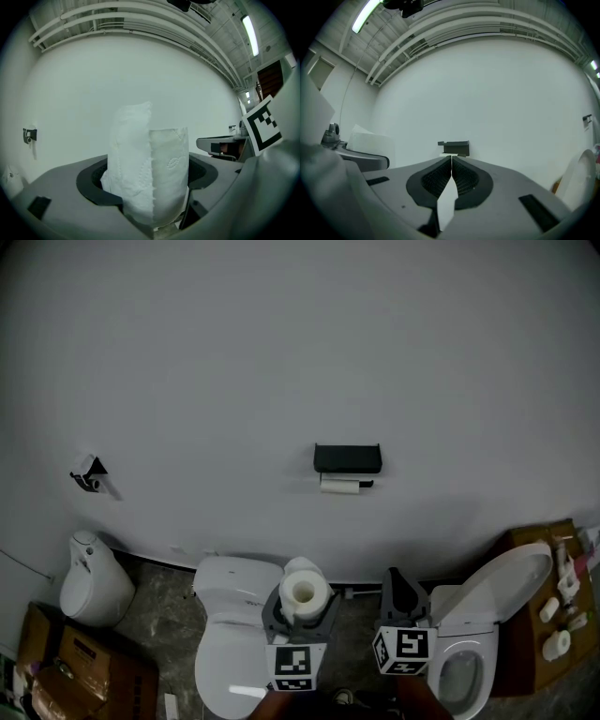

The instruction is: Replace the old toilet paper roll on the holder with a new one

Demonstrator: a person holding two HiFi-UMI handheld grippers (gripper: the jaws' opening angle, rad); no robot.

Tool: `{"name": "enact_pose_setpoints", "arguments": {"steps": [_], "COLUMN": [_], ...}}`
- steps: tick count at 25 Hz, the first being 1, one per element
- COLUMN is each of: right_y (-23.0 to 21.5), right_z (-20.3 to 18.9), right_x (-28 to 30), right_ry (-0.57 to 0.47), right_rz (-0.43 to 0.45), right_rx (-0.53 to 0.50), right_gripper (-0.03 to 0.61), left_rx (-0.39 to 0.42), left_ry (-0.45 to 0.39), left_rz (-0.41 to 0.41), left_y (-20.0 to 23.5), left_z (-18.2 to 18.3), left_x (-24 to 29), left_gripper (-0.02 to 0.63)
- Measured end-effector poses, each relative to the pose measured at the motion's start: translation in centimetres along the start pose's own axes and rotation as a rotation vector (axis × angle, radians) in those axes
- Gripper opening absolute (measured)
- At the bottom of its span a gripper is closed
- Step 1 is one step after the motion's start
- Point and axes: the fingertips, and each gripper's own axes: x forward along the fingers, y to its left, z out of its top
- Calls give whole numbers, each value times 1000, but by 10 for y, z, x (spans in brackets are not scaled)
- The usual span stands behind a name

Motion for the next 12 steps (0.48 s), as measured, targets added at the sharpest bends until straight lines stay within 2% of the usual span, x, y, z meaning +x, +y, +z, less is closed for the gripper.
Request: {"name": "enact_pose_setpoints", "arguments": {"steps": [7,12], "right_y": [-8,-9], "right_z": [-15,-7], "right_x": [49,94], "right_ry": [30,28], "right_rz": [-25,-54], "right_rx": [-5,-18], "right_gripper": [17,17], "left_rx": [-10,-23], "left_ry": [3,-4], "left_rz": [-29,-55], "left_y": [20,47], "left_z": [-7,-4], "left_x": [52,94], "left_gripper": [422,422]}}
